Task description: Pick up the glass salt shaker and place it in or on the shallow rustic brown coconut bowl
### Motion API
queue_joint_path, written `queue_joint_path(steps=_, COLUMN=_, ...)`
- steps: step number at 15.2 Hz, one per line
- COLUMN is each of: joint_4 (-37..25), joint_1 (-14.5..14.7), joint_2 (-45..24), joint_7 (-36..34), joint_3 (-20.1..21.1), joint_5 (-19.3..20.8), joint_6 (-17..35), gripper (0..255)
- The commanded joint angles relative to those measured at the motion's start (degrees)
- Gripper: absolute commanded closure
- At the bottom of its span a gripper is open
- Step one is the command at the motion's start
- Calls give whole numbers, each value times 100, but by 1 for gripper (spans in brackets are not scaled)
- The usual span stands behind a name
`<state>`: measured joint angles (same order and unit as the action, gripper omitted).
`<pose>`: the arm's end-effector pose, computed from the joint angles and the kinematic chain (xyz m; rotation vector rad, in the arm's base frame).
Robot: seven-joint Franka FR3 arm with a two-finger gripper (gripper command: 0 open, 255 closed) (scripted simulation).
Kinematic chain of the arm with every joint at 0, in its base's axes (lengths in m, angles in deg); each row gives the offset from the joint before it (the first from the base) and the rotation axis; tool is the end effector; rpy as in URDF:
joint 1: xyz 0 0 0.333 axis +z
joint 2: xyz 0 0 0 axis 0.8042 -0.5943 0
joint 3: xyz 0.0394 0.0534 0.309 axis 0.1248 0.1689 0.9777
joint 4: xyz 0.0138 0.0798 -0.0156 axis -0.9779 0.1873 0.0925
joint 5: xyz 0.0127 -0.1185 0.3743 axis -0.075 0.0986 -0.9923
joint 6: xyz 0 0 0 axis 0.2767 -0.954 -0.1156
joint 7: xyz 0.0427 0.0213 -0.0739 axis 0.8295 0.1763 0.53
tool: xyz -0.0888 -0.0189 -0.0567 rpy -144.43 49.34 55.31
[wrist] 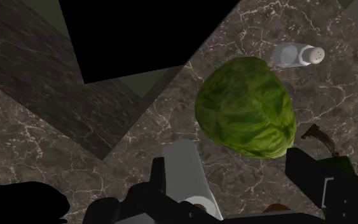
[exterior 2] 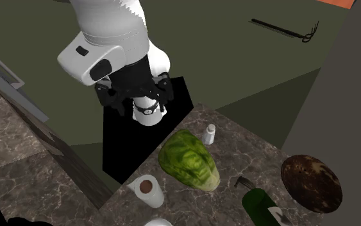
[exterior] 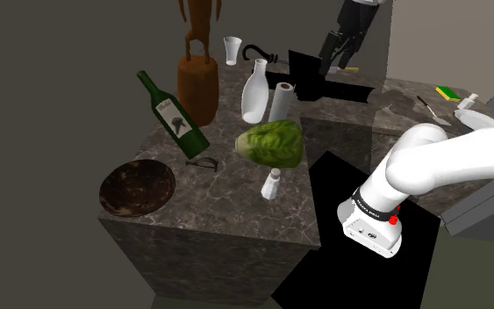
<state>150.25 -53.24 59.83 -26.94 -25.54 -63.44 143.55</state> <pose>0.2913 0.0072 0.6052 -3.1258 0.2046 -0.0392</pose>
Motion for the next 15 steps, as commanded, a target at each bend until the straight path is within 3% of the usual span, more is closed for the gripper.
queue_joint_path(steps=1, joint_4=0, joint_1=0, joint_2=0, joint_7=0, joint_3=0, joint_5=0, joint_6=0, gripper=0)
queue_joint_path(steps=15, joint_4=1926, joint_1=761, joint_2=322, joint_7=-1183, joint_3=1363, joint_5=-1349, joint_6=1707, gripper=0)
